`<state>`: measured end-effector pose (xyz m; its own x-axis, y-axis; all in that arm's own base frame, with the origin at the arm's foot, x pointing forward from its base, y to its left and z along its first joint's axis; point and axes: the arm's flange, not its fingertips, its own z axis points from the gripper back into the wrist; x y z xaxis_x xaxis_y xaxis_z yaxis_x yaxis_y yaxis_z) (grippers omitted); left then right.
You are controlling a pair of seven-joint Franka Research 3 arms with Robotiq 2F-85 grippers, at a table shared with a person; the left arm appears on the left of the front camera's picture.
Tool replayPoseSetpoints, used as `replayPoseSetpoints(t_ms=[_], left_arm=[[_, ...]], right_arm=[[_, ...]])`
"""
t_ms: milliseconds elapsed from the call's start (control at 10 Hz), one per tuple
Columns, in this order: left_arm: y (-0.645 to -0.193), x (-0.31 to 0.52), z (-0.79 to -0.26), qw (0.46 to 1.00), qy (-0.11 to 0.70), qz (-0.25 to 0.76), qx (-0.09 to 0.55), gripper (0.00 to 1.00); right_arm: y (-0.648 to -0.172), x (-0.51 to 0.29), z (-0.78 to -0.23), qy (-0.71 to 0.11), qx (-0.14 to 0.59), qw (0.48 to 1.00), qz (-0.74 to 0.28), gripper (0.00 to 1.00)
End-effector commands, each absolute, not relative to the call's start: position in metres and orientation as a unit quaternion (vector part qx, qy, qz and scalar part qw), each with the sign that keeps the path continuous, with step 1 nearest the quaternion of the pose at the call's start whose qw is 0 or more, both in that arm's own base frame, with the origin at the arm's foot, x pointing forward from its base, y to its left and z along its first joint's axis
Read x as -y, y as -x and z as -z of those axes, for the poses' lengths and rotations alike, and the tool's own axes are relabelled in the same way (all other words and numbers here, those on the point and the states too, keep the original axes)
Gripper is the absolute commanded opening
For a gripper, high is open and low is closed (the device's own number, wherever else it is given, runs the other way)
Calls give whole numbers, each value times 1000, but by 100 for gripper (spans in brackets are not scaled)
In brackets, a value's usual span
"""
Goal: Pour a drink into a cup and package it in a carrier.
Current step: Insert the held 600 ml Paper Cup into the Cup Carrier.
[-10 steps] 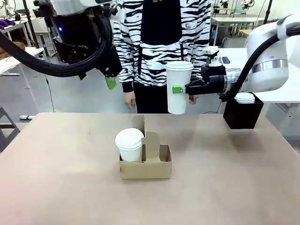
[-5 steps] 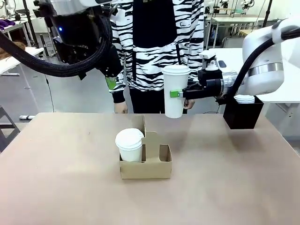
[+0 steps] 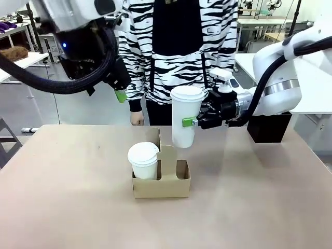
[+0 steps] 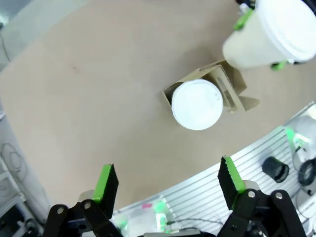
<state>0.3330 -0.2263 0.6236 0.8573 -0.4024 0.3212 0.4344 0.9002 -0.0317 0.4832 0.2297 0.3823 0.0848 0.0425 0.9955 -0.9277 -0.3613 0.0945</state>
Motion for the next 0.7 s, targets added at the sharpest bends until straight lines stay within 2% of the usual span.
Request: replayPoseSetpoints(t_ms=[0,400,600], left_arm=[[-322,186,-603,957,87,221,169,100],[-314,96,-554,931,116,250,240,100],[-312,71,-531,910,171,302,227,100]], right_arm=[[-470,-228,-379,-609,366,395,-582,80],[-451,-241,-349,-621,361,372,-588,80],[-451,-247,-331,-616,371,371,-588,80]])
